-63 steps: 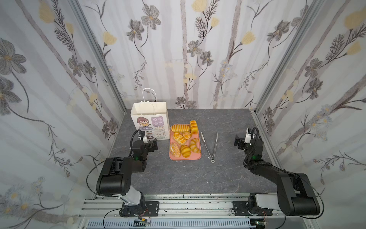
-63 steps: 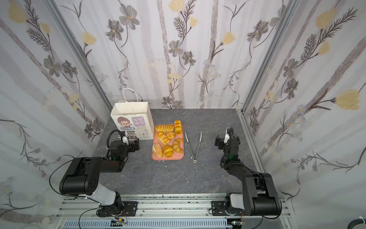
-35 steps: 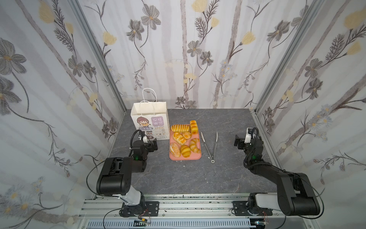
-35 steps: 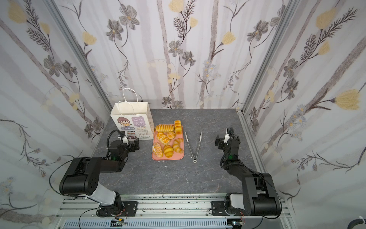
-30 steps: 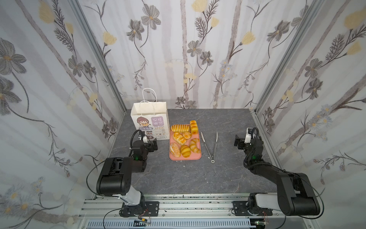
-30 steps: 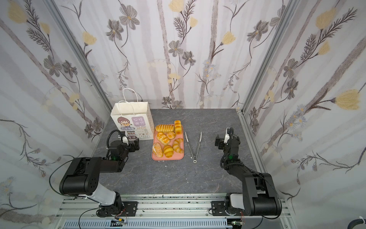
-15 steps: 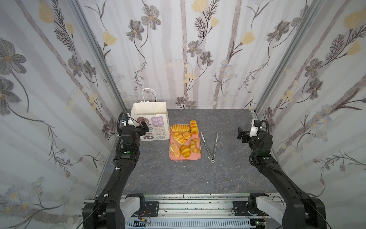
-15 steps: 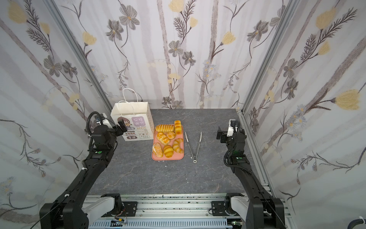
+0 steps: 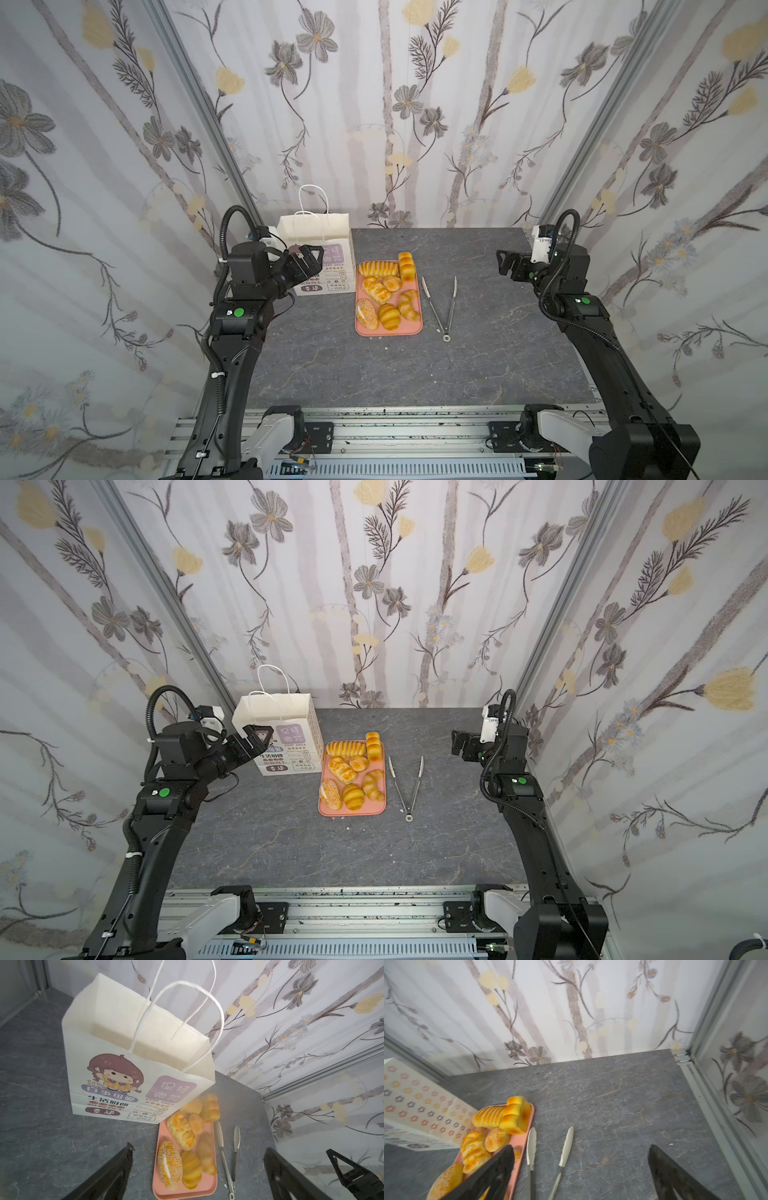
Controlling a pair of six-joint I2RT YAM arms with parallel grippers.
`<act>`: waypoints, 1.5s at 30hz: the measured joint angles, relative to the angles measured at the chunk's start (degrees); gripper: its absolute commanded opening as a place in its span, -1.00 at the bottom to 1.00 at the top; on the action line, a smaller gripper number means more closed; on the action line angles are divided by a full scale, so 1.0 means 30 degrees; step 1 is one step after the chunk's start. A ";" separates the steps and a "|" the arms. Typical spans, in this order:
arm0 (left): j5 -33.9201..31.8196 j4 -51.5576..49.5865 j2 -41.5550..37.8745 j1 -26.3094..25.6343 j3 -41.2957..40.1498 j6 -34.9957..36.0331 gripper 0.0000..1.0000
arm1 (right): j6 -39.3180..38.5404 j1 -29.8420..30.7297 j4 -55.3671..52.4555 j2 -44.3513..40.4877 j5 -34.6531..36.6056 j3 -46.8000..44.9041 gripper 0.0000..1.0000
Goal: Pack bread into a paper bag
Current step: Pick up the clamp from the center of the board.
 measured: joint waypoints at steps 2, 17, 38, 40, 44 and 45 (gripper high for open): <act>0.0998 -0.0007 -0.0801 -0.0007 -0.0437 -0.0430 1.00 | 0.0015 0.1195 -0.0918 0.1180 -0.0182 0.1326 0.99; 0.1188 -0.0605 -0.1537 -0.0007 -0.1603 -0.0831 1.00 | 0.5078 0.7162 -0.3446 0.9799 0.3038 0.2244 0.99; 0.0430 -0.0729 -0.1217 0.0000 -0.1989 -0.0750 1.00 | 0.6943 0.9697 -0.5049 1.3202 0.5836 0.2208 0.99; 0.0430 -0.0736 -0.1188 -0.0007 -0.1989 -0.0743 1.00 | 0.7023 0.9726 -0.5027 1.3333 0.5872 0.2113 0.99; 0.0430 -0.0743 -0.1195 -0.0007 -0.1989 -0.0729 1.00 | 0.7089 0.9741 -0.5027 1.3573 0.6076 0.2062 0.99; 0.0430 -0.0750 -0.1188 -0.0007 -0.1989 -0.0721 1.00 | 0.7089 0.9741 -0.4991 1.3624 0.6266 0.2069 0.98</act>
